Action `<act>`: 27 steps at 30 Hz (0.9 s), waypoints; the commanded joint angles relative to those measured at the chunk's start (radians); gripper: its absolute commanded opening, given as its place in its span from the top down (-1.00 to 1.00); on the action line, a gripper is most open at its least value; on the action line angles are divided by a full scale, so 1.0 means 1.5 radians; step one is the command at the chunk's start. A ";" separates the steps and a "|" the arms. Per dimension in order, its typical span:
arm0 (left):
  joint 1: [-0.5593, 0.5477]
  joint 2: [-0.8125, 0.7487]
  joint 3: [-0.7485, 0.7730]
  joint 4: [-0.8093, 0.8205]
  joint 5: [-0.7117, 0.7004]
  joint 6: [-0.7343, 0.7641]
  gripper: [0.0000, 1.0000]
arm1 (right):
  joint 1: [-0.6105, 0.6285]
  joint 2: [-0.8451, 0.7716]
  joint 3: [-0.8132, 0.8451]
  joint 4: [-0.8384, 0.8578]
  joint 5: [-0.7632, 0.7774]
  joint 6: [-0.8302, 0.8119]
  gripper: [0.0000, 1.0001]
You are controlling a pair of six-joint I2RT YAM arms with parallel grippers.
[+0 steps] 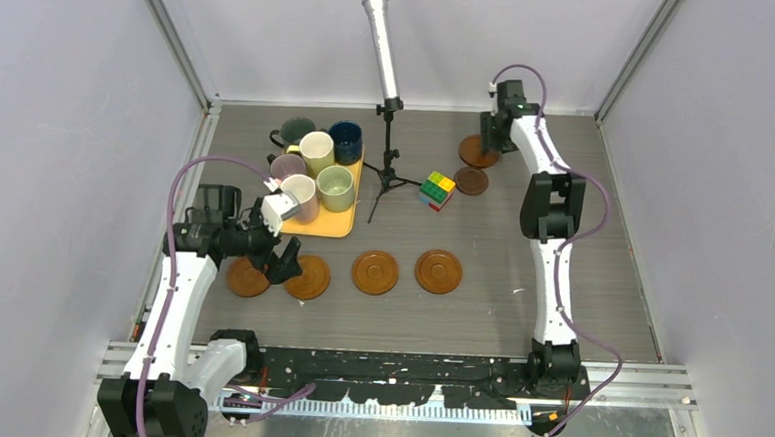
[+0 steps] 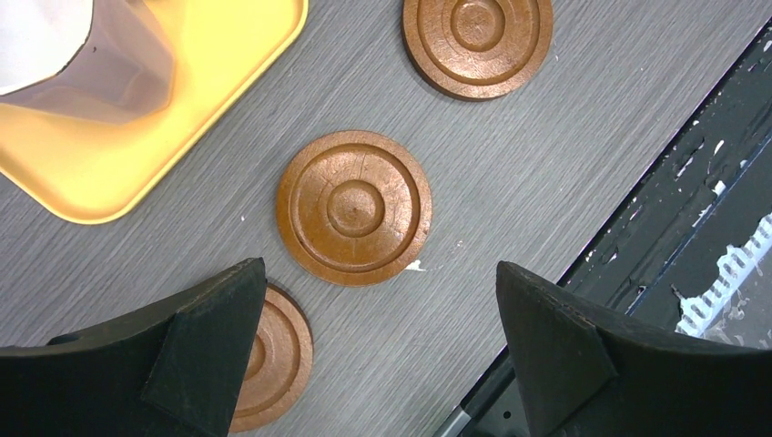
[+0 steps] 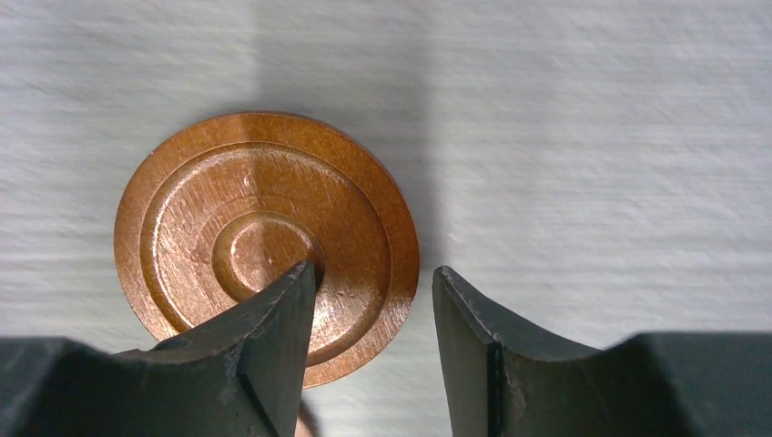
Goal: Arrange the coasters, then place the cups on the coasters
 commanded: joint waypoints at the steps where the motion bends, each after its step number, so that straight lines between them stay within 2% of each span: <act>1: 0.003 -0.017 0.030 -0.011 0.013 0.006 -0.99 | -0.057 -0.068 -0.098 -0.123 -0.011 -0.056 -0.06; 9: 0.003 -0.025 0.035 -0.023 0.036 -0.008 -0.99 | -0.138 -0.256 -0.400 -0.121 -0.090 -0.171 0.13; 17: 0.003 -0.061 0.033 -0.040 0.047 -0.017 -0.99 | -0.145 -0.471 -0.748 -0.077 -0.118 -0.305 0.19; 22: 0.000 -0.072 0.032 -0.050 0.052 -0.023 -0.99 | -0.139 -0.569 -0.859 -0.062 -0.166 -0.314 0.20; 27: -0.001 -0.070 0.043 -0.060 0.045 -0.025 -0.99 | -0.102 -0.618 -0.902 -0.044 -0.181 -0.287 0.20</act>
